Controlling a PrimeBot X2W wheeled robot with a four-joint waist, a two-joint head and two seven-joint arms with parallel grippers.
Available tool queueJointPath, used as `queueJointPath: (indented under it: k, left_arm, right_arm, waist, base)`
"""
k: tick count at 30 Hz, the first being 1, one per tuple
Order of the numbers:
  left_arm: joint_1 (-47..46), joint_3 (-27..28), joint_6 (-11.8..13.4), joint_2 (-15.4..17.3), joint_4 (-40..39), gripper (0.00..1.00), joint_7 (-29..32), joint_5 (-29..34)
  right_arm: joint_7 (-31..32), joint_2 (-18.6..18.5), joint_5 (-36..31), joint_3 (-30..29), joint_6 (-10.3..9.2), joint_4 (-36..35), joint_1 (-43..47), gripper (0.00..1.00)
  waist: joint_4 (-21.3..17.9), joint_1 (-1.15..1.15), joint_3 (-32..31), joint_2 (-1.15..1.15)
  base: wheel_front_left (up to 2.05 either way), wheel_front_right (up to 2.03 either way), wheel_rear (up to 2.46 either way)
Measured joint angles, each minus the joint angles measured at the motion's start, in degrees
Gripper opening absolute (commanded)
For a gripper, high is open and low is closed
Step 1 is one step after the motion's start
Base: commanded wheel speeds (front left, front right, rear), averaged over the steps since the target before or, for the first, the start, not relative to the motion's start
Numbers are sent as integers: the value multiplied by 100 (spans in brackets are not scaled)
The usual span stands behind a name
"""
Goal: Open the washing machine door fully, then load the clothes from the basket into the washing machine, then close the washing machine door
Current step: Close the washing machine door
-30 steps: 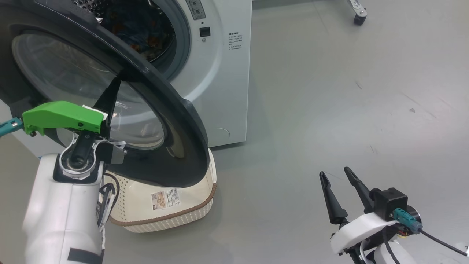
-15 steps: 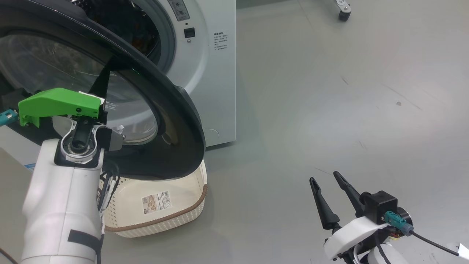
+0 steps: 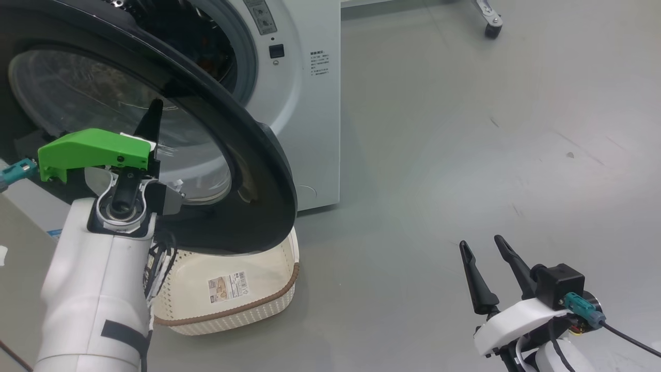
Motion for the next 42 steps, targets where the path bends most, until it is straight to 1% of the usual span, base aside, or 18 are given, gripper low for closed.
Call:
queueJointPath:
  k: [1, 2, 4, 5, 6, 8, 11, 14, 16, 18, 21, 24, 27, 30, 33, 35, 39, 42]
  left_arm:
    - [1, -3, -2, -7, 11, 34, -67, 54]
    - [4, 0, -25, -11, 19, 43, -140, 133]
    - [21, -153, -49, 32, 20, 44, -225, 387]
    - [41, -264, -54, 75, 13, 47, -280, 610]
    - [75, -393, -76, 159, 5, 58, -353, 808]
    - [208, -661, -103, 416, -37, 100, -578, 1356]
    - [478, -875, -103, 726, -97, 100, -955, 1880]
    - [647, -1026, -103, 817, -109, 100, -1226, 2205]
    - [801, -1182, -102, 898, -123, 100, -1514, 2574]
    - [967, -1382, -87, 1067, -136, 100, -1842, 3041]
    - [1279, -1534, 35, 1256, -130, 100, -2195, 3429]
    - [1618, -1614, 152, 1257, -135, 100, -2202, 3587]
    - [1895, -1680, 245, 1295, -180, 100, -2194, 3921]
    - [2110, -1672, 427, 1396, -253, 100, -2176, 4191]
    - [2331, -1486, 614, 1497, -635, 100, -2126, 4576]
    - [2374, -1326, 672, 1573, -1001, 100, -2127, 4885]
    - [2690, -1066, 839, 1470, -1427, 100, -2127, 5043]
    - [3080, -959, 867, 1354, -1648, 100, -2127, 5220]
  right_arm:
    - [0, 1, 0, -14, 0, -2, 2, 100]
    - [0, 3, 0, -27, 0, -5, 4, 100]
    - [0, 9, 0, -79, 0, -30, 7, 100]
    - [0, 9, 0, -105, 0, -44, 7, 100]
    - [0, 9, 0, -130, 0, -56, 8, 100]
    - [0, 1, 0, -187, 0, -74, 10, 100]
    - [0, -5, 0, -323, 0, -116, 15, 100]
    - [0, -22, -1, -392, 0, -157, 16, 100]
    - [0, -47, -10, -428, 0, -182, 16, 100]
    - [0, -49, -24, -430, 0, -218, 13, 100]
    - [0, -40, -55, -434, 0, -244, 5, 100]
    - [0, -37, -64, -417, 0, -252, 2, 100]
    - [0, -30, -80, -417, 0, -254, 2, 100]
    - [0, -26, -97, -419, 0, -257, 1, 100]
    - [0, -18, -101, -428, 0, -274, 1, 100]
    - [0, -14, -102, -441, 0, -281, 1, 100]
    - [0, -2, -116, -485, 0, -287, 0, 100]
    - [0, 0, -119, -505, 0, -287, 0, 100]
  waist:
    - [34, 0, -9, 0]
    - [70, 0, -18, 0]
    - [146, 0, -36, 0]
    - [184, 0, -43, 0]
    - [225, 0, -49, 0]
    - [307, 0, -56, 0]
    - [436, 0, -55, 0]
    - [523, 0, -47, 0]
    - [613, 0, -35, 0]
    - [697, -1, -21, 0]
    - [800, 0, -2, 0]
    - [870, 0, 12, 0]
    - [900, -1, 16, 0]
    - [914, 0, 16, 0]
    - [916, 0, 15, 0]
    - [913, 0, 16, 0]
    - [892, 0, 19, 0]
    - [870, 0, 18, 0]
  base:
    - [0, 0, 0]
    - [0, 0, 0]
    - [0, 0, 0]
    - [0, 0, 0]
    - [0, 0, 0]
    - [0, 0, 0]
    - [0, 0, 0]
    - [0, 0, 0]
    - [0, 0, 0]
    - [0, 0, 0]
    - [0, 0, 0]
    - [0, 0, 0]
    - [0, 0, 0]
    - [0, 0, 0]
    - [0, 0, 0]
    - [0, 0, 0]
    - [0, 0, 0]
    - [0, 0, 0]
